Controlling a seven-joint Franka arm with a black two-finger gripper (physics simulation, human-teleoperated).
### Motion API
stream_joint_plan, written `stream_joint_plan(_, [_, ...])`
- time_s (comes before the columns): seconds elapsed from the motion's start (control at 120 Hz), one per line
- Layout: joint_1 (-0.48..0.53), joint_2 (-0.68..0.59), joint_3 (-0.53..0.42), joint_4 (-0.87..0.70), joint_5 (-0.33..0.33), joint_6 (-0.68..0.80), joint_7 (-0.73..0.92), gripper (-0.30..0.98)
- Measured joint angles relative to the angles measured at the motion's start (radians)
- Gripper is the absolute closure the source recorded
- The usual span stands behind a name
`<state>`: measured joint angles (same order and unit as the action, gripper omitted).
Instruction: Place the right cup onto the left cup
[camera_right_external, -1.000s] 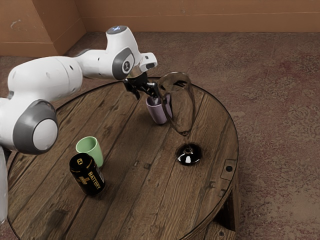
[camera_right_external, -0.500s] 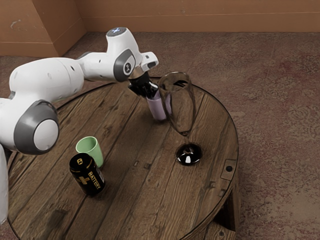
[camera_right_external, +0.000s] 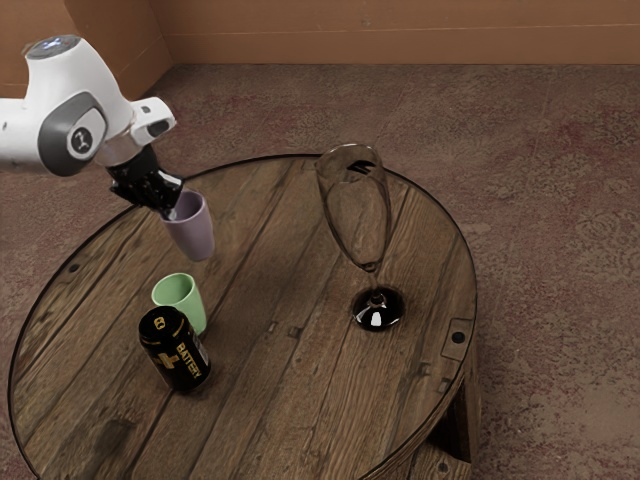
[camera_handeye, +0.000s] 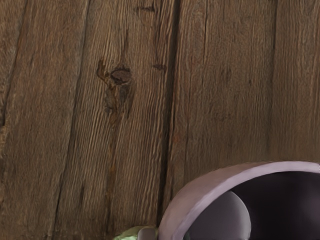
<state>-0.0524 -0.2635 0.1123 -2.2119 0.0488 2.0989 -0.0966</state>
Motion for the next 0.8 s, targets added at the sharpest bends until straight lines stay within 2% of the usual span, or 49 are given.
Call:
stream_joint_plan(0.117, [0.042, -0.042, 0.015, -0.06, 0.015, -0.036, -0.039, 0.79])
stream_joint_plan(0.608, [0.051, -0.053, 0.038, -0.112, 0.024, -0.058, -0.141, 0.78])
stream_joint_plan(0.8, [0.048, -0.052, 0.038, -0.112, 0.019, -0.051, -0.159, 0.38])
